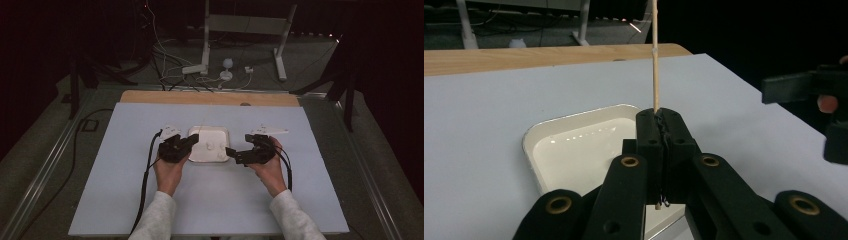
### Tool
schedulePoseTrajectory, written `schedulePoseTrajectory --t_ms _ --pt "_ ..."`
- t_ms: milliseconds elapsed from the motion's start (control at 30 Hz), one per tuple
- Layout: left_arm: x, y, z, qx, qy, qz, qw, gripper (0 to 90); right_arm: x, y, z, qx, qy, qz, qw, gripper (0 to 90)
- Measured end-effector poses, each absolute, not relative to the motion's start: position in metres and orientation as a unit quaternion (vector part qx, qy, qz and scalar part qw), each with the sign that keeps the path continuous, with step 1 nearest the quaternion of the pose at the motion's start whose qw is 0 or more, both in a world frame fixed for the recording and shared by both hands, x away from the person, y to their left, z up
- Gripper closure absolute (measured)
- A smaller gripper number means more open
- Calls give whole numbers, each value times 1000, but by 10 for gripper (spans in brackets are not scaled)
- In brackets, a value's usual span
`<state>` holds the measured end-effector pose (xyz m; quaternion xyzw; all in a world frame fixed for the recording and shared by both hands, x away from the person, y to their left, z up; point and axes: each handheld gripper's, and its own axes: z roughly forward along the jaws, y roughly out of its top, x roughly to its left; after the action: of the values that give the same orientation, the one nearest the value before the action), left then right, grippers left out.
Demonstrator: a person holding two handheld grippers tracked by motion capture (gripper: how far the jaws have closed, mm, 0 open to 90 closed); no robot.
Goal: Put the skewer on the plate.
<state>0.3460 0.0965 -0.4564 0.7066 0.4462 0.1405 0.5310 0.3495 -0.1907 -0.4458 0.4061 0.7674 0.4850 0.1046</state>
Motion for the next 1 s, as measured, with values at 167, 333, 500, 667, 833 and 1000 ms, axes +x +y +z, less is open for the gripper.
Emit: schedulePoseTrajectory --t_ms 167,333,500,667,833,1000 --pt "350 93 -459 704 455 140 527 896 344 -197 -447 404 767 487 105 0" --pt "355 89 -462 700 466 140 523 895 337 -206 -449 404 766 489 107 0" --pt "359 84 -467 700 473 140 517 895 328 -213 -449 401 767 488 111 0" --pt "361 79 -472 699 482 153 505 895 319 -225 -449 405 763 490 115 0" --pt "364 76 -477 704 489 161 489 895 310 -241 -451 415 755 495 115 0" --pt "366 72 -482 706 494 159 483 895 303 -256 -452 419 749 499 118 0"
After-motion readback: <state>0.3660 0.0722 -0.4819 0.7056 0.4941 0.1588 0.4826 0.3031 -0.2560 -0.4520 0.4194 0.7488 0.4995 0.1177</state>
